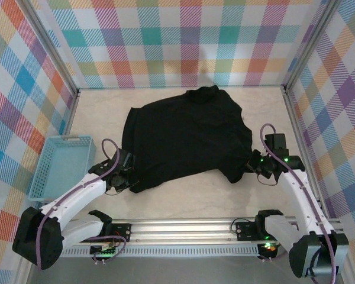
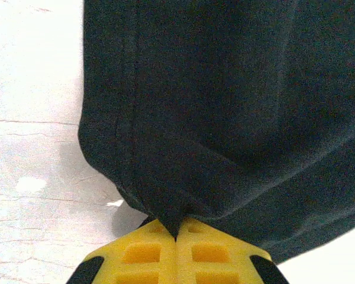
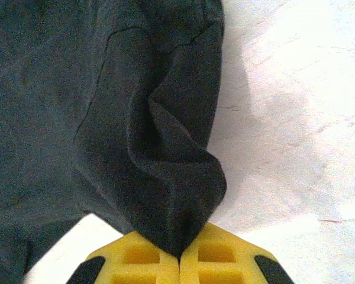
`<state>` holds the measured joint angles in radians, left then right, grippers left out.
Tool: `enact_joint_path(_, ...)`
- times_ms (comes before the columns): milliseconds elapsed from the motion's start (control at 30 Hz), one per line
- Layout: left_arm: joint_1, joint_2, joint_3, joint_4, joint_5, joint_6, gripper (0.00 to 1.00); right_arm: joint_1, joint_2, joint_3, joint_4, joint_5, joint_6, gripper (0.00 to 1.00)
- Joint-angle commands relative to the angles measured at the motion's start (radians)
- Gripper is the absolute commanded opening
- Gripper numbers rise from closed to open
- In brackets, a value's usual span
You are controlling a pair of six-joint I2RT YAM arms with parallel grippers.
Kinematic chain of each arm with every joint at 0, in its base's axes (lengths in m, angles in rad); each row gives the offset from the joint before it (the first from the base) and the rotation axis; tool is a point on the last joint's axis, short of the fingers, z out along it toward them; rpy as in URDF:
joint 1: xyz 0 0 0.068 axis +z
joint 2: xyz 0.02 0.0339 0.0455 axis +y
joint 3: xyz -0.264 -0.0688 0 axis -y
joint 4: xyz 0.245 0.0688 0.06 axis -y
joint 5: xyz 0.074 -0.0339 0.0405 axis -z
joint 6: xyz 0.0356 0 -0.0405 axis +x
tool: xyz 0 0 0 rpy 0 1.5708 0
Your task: Fold the inside-out t-shirt
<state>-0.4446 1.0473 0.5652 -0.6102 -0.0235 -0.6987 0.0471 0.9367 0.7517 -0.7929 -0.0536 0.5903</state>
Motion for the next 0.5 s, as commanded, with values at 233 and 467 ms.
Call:
enact_joint_path(233,-0.019,-0.116,-0.043,-0.082,-0.027,-0.081,0.08,-0.005,-0.157,-0.033,-0.138,0.123,0.098,0.19)
enact_joint_path(467,-0.029,-0.271,-0.015,-0.215,-0.084,-0.130,0.53,-0.006,-0.237,0.049,-0.175,0.257,0.116,0.57)
